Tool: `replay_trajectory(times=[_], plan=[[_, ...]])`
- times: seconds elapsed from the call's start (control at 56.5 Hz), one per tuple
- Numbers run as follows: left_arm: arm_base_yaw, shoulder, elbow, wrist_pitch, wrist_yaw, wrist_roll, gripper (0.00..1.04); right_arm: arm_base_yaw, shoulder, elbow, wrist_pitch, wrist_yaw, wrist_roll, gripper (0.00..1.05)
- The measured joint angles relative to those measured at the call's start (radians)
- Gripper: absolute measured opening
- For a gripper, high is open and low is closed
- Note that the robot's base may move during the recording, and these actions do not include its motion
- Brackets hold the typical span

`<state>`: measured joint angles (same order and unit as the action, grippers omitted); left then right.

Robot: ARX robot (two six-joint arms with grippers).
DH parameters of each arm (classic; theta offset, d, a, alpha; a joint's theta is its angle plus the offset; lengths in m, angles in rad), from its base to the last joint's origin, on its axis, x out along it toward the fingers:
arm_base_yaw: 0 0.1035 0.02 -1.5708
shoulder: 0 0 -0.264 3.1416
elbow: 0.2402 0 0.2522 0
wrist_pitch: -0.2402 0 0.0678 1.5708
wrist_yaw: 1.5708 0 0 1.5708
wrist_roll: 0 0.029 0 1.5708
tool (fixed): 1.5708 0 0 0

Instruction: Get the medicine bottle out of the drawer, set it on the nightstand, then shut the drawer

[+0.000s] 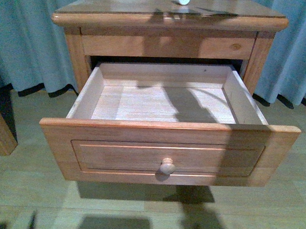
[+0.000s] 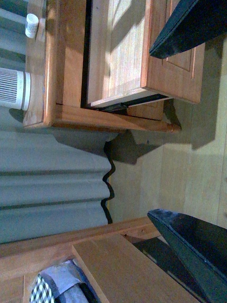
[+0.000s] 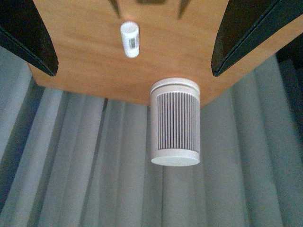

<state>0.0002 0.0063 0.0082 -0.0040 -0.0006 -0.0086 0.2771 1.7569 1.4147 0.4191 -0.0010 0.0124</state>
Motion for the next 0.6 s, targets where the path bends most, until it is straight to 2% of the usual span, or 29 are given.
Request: replay_trajectory(times=[0.053, 0.142, 0.336, 0.46, 0.602], plan=[[0.0, 0.0, 0.0, 0.0, 0.0, 0.0, 0.98, 0.0, -0.123, -0.161, -0.064, -0.047, 0.074, 0.97], [0.0, 0.0, 0.0, 0.0, 0.0, 0.0, 0.98, 0.0, -0.26, -0.358, -0.135, -0.099, 0.154, 0.81], [0.0, 0.0, 0.0, 0.0, 0.0, 0.0, 0.98, 0.027, -0.475, -0.692, -0.179, -0.105, 0.229, 0.47], [0.0, 0.0, 0.0, 0.0, 0.0, 0.0, 0.98, 0.041, -0.5, -0.84, -0.171, -0.094, 0.264, 0.26], [0.0, 0.0, 0.0, 0.0, 0.0, 0.0, 0.98, 0.055, -0.409, -0.968, -0.061, -0.05, 0.261, 0.02]])
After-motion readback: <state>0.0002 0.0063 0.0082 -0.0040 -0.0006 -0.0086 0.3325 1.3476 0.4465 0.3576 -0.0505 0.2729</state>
